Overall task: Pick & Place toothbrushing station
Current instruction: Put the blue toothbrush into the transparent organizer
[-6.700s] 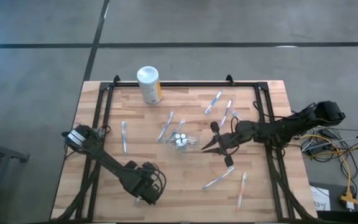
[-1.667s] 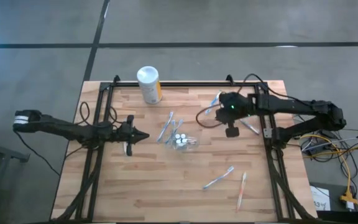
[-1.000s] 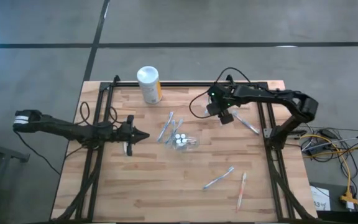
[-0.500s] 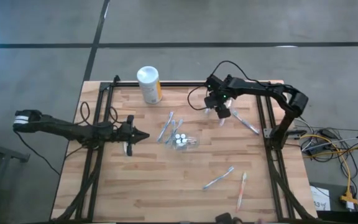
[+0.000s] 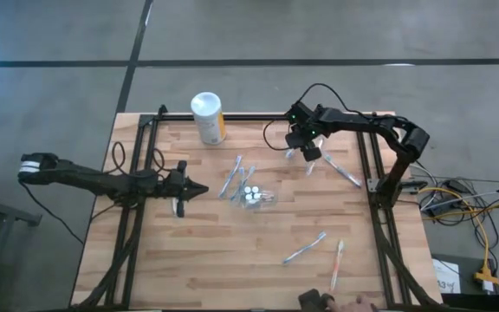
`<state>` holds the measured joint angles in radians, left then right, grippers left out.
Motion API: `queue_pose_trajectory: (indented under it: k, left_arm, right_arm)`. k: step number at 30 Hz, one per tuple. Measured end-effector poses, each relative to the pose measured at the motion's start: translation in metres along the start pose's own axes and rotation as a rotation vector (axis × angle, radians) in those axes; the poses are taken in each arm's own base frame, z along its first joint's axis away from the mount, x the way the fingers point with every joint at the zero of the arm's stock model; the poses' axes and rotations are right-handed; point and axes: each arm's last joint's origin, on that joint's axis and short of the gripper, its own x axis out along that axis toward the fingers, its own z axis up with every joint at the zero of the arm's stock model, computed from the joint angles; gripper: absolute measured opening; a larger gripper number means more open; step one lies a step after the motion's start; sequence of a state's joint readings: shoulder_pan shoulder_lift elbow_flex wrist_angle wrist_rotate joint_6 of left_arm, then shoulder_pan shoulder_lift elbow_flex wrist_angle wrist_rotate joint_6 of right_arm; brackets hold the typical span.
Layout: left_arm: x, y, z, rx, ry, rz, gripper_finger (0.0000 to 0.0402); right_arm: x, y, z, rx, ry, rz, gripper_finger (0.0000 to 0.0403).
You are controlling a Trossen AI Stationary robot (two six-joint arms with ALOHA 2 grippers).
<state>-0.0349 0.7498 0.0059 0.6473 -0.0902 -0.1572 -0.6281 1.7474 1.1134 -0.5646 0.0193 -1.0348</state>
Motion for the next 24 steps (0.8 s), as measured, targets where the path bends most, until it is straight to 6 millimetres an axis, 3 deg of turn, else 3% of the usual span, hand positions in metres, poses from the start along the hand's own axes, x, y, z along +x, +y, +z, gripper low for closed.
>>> queue_pose_trajectory:
  k: [6, 17, 24]
  left_arm:
    - [0.0, -0.001, 0.0, -0.014, 0.002, -0.02, 0.0026]
    - [0.0, -0.001, 0.002, -0.003, -0.015, -0.027, 0.0026]
    - [0.0, -0.001, 0.002, -0.009, -0.017, -0.026, 0.0025]
  right_arm:
    - [0.012, -0.002, -0.006, -0.022, 0.039, 0.046, 0.017]
    - [0.058, -0.008, -0.017, 0.056, 0.152, 0.224, 0.0143]
    - [0.059, -0.011, -0.012, 0.18, 0.125, 0.291, 0.0092]
